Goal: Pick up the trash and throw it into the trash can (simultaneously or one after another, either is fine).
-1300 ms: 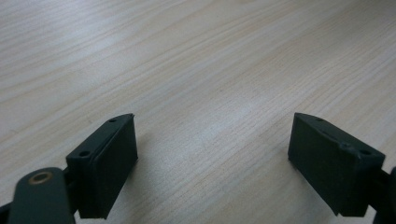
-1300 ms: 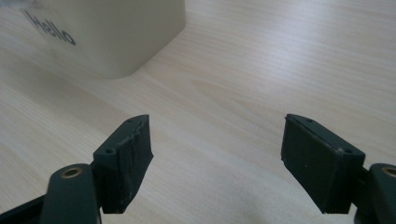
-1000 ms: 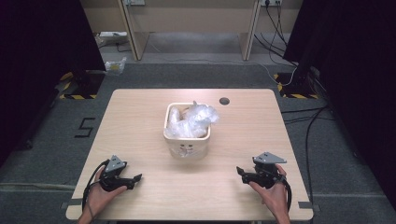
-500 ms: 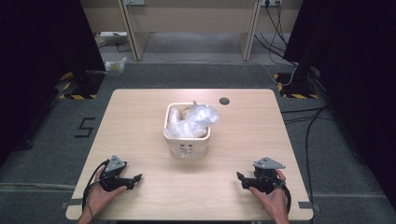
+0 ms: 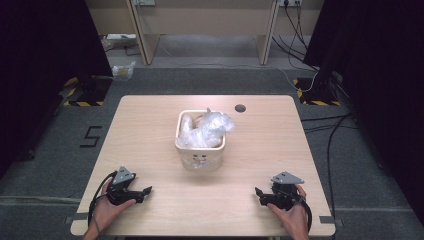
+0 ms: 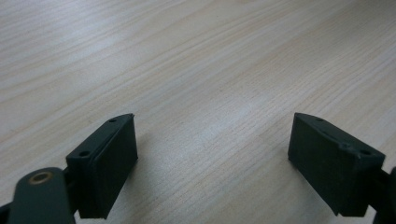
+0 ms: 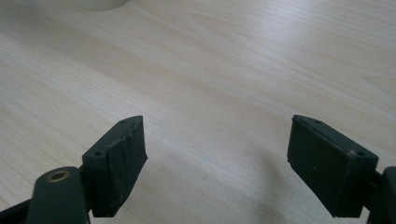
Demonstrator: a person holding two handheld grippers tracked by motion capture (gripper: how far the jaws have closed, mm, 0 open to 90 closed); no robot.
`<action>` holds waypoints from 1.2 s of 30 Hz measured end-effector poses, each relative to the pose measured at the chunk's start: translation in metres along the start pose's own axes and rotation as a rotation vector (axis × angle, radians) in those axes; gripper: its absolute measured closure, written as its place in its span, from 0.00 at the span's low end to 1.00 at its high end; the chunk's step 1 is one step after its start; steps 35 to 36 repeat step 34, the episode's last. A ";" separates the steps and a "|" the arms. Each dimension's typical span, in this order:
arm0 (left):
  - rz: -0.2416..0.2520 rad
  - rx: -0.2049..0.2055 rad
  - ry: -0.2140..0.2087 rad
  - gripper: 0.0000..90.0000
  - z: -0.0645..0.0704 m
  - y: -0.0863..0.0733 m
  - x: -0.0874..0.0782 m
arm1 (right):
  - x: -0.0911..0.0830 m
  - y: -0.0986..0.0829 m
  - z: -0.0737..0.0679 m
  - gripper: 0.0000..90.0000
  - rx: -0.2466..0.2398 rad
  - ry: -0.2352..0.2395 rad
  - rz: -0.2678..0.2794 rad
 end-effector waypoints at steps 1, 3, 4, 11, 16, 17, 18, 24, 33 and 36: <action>0.001 0.000 -0.001 0.16 0.000 0.000 0.000 | 0.001 -0.002 0.000 0.22 -0.001 -0.004 -0.010; 0.001 0.000 -0.001 0.16 0.000 0.000 0.000 | 0.002 -0.005 0.001 0.21 -0.011 -0.015 -0.021; 0.001 0.000 -0.001 0.16 0.000 0.000 0.000 | 0.003 -0.006 0.001 0.20 -0.006 -0.014 -0.028; 0.002 -0.001 0.000 0.16 0.000 0.000 0.000 | 0.007 -0.011 0.000 0.16 -0.002 0.004 -0.017; 0.001 -0.001 0.000 0.16 0.000 0.000 0.000 | 0.007 -0.011 0.000 0.16 -0.003 0.003 -0.018; 0.002 -0.001 0.000 0.16 0.000 0.000 0.000 | 0.007 -0.011 0.000 0.15 -0.002 0.003 -0.018; 0.000 0.000 0.000 0.16 0.000 0.000 0.000 | 0.007 -0.011 0.001 0.15 -0.004 0.003 -0.018; 0.001 -0.001 0.001 0.16 0.000 0.000 0.000 | 0.008 -0.010 0.000 0.14 0.000 0.002 -0.020; 0.002 0.000 0.000 0.16 0.000 0.000 0.000 | 0.009 -0.009 0.001 0.14 -0.002 0.001 -0.018; 0.001 0.000 -0.001 0.16 0.000 0.000 0.000 | 0.009 -0.009 0.001 0.14 -0.002 0.001 -0.018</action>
Point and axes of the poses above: each handheld gripper's, and its own axes: x roughly forward along the jaws, y roughly out of its top, z roughly to its right, the point moved 10 cm from there along x, roughly forward along the jaws, and after that the axes turned 12 degrees about -z, right-handed, at the moved point
